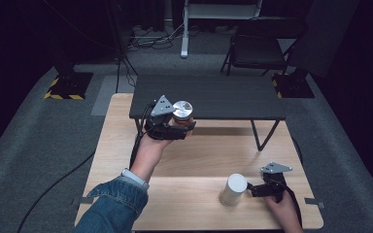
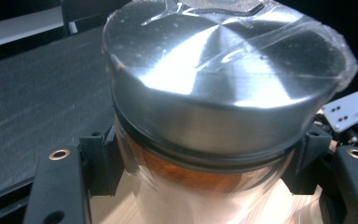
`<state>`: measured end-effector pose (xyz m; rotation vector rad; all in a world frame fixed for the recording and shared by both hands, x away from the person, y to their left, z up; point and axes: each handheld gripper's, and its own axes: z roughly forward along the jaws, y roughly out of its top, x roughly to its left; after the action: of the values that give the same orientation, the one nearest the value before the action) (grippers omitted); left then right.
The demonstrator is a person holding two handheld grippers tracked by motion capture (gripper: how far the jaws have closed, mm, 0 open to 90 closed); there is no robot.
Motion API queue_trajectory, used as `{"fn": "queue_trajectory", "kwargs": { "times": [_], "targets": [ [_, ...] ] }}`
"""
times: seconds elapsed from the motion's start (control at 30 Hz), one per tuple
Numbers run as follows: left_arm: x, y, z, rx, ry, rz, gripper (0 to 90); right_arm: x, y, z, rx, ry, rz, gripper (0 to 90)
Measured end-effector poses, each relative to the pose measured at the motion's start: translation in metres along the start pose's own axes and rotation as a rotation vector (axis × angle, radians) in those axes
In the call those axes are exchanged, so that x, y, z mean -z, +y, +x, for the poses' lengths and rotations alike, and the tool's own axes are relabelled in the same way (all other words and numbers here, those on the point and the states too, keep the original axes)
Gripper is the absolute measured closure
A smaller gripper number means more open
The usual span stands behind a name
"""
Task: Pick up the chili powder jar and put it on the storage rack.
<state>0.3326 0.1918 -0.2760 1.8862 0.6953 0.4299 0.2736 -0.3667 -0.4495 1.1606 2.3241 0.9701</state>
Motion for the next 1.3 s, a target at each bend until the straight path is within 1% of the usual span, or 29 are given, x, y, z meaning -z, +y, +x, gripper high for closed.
{"fn": "queue_trajectory", "kwargs": {
  "times": [0.2,0.3,0.37,0.57,0.63,0.7,0.77,0.8,0.87,0.97,1.13,1.3],
  "targets": [
    [-0.005,0.013,0.003,0.011,0.006,-0.023,29.7,0.0,0.0,0.0,0.0,0.0,0.0,1.6],
    [-0.01,0.021,0.004,0.003,0.02,-0.022,29.8,0.0,0.0,0.0,-0.001,0.001,0.0,1.6],
    [-0.012,0.023,0.006,0.009,0.022,-0.026,29.8,0.0,0.0,0.0,0.001,0.001,-0.001,1.6],
    [-0.022,0.031,0.008,0.004,0.059,-0.03,29.8,0.0,0.0,0.0,0.002,0.002,-0.001,1.6],
    [-0.027,0.032,0.011,0.009,0.058,-0.032,29.8,0.0,0.0,0.0,0.002,0.002,-0.001,1.6],
    [-0.031,0.034,0.013,0.004,0.066,-0.026,29.9,0.0,0.0,0.0,0.001,0.002,0.0,1.6],
    [-0.035,0.037,0.014,0.008,0.078,-0.02,29.9,0.0,0.0,0.0,0.001,0.002,-0.001,1.6],
    [-0.037,0.038,0.015,0.014,0.081,-0.022,29.9,0.0,0.0,-0.001,0.002,0.003,0.0,1.6],
    [-0.04,0.039,0.017,0.014,0.085,-0.026,29.9,0.0,0.0,-0.001,0.002,0.003,0.0,1.6],
    [-0.045,0.037,0.019,0.022,0.088,-0.036,29.9,0.0,0.0,-0.001,0.004,0.005,0.0,1.6],
    [-0.054,0.036,0.022,0.041,0.105,-0.023,29.9,0.0,0.0,-0.001,0.007,0.008,0.0,1.6],
    [-0.059,0.036,0.022,0.042,0.107,-0.012,29.9,0.0,0.0,-0.001,0.007,0.008,-0.001,1.6]
  ]
}}
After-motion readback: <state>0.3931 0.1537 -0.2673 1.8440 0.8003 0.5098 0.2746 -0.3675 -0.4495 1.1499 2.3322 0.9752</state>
